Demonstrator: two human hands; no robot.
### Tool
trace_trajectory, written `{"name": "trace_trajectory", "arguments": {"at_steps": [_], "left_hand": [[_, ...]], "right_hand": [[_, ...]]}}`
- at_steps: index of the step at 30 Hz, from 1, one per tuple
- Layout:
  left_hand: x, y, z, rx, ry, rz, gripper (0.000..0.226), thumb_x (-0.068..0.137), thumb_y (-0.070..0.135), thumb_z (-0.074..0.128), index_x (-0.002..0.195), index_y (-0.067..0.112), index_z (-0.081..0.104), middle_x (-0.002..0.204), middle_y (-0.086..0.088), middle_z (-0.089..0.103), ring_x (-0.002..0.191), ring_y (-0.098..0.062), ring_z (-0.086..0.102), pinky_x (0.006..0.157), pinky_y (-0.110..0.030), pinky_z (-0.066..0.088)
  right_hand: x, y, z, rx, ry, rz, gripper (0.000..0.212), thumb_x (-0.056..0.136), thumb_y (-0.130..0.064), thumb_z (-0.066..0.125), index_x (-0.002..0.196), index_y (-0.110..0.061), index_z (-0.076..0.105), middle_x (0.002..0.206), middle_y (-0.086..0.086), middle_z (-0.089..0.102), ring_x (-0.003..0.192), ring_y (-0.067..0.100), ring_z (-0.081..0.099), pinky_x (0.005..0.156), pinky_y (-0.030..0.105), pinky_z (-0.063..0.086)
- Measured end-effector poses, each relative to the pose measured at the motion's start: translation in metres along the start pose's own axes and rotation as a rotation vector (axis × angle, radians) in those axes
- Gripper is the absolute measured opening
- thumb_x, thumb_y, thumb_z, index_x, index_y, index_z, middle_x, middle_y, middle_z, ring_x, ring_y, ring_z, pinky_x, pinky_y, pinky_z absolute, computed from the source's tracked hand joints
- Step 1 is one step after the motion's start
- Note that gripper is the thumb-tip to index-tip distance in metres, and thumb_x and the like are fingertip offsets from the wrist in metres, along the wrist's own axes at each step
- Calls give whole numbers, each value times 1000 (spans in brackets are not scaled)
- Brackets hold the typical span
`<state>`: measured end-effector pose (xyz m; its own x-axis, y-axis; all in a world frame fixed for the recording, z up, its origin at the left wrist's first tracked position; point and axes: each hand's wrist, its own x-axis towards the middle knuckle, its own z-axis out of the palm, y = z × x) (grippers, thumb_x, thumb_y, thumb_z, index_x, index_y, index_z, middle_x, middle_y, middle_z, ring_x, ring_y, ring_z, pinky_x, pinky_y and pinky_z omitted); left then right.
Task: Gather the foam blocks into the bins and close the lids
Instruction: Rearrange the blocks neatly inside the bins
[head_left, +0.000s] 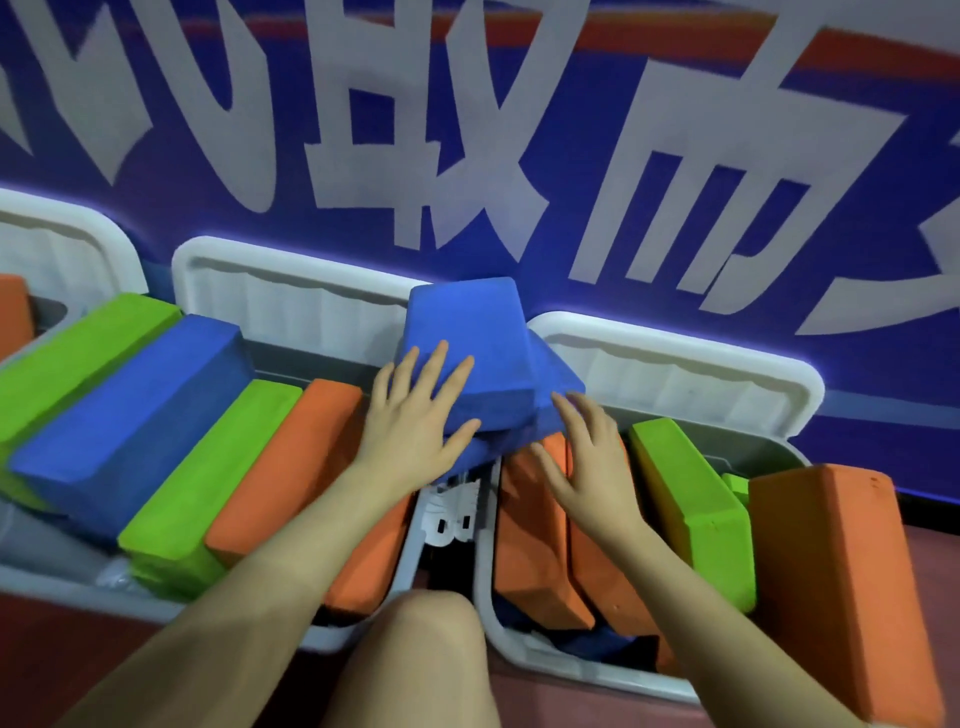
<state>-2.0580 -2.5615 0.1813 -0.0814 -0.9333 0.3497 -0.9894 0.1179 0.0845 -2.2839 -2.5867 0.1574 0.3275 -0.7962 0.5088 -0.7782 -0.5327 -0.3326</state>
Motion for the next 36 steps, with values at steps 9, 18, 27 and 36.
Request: {"name": "trace_trajectory", "arguments": {"at_steps": [9, 18, 27, 36], "left_hand": [[7, 37, 8, 119, -39, -103, 73, 74, 49, 74, 138, 24, 50, 140, -8, 51, 126, -40, 49, 97, -64, 36], [6, 67, 10, 149, -93, -120, 70, 95, 52, 46, 153, 31, 12, 161, -4, 8, 146, -35, 5, 112, -63, 3], [-25, 106, 21, -9, 156, 187, 63, 77, 36, 70, 134, 14, 53, 146, -15, 43, 133, -36, 39, 108, -51, 24], [-59, 165, 63, -151, -586, 159, 86, 85, 76, 29, 152, 33, -3, 161, -1, -6, 143, -33, 19, 114, -44, 16]], "right_hand": [[-52, 27, 2, -292, -637, -69, 83, 71, -73, 8, 143, -43, 38, 158, -16, 17, 146, 15, 17, 117, 41, -6], [-81, 58, -34, -508, -603, -18, 55, 74, -72, 42, 109, -39, 69, 127, -9, 63, 108, 32, 65, 108, 54, 16], [-100, 50, -38, -523, -428, 88, 55, 81, -64, 42, 112, -28, 70, 117, 6, 67, 111, 36, 61, 113, 56, 7], [-136, 84, -55, -426, -300, 95, 52, 88, -55, 39, 124, -27, 64, 143, 9, 49, 124, 42, 51, 101, 61, 37]]}}
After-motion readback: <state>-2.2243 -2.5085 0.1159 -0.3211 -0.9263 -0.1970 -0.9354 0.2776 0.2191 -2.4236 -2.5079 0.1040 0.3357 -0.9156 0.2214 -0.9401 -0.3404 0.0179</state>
